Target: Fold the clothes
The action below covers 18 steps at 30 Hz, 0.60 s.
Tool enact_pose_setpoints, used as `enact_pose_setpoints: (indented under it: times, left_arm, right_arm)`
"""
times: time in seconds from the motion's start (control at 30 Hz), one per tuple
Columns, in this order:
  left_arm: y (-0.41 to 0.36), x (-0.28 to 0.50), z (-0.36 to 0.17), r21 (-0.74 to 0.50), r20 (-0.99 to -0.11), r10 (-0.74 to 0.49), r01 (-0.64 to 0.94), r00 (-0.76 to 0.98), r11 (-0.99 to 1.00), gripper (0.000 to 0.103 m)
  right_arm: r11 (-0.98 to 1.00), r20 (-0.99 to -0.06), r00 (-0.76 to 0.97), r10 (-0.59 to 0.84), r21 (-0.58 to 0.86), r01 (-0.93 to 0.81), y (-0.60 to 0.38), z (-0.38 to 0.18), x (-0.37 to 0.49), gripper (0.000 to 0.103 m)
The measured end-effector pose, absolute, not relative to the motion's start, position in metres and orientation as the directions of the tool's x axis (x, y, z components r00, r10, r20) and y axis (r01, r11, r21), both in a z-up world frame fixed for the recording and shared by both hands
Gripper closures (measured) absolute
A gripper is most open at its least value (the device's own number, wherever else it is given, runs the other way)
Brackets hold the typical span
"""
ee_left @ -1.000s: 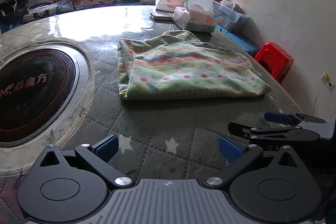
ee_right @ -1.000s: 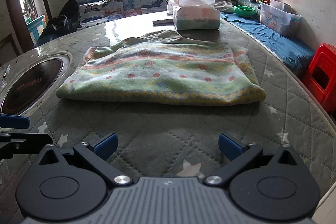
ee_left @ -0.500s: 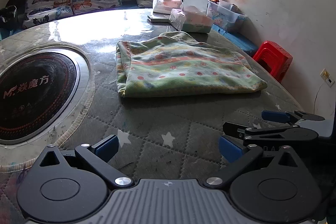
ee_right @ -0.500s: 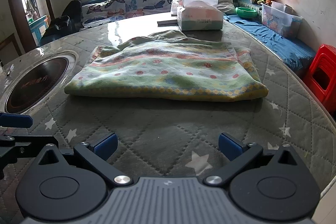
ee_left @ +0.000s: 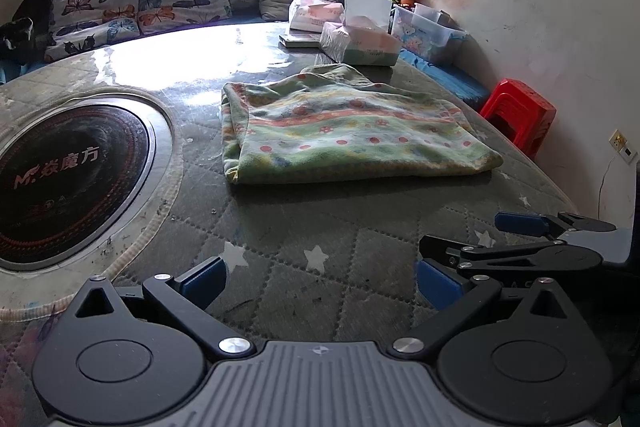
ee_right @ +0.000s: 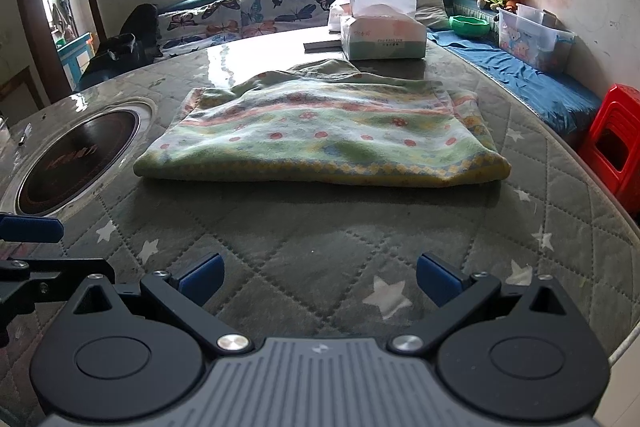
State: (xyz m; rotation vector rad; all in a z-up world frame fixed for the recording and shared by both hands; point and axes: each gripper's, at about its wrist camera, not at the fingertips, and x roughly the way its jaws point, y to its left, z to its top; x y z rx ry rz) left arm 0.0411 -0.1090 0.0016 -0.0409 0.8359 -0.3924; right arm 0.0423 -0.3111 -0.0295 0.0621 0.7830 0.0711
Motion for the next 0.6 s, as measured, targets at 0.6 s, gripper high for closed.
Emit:
enact_pose_setpoints:
  times: [0.6]
  left_arm:
    - [-0.1086,0.0342,0.0042,-0.188,-0.710,-0.349,0.314,0.612,0.931,0.000]
  right_arm:
    - [0.995,-0.683,0.725,0.087,0.093,-0.032,-0.3128,-0.0250,0.0321,0.000]
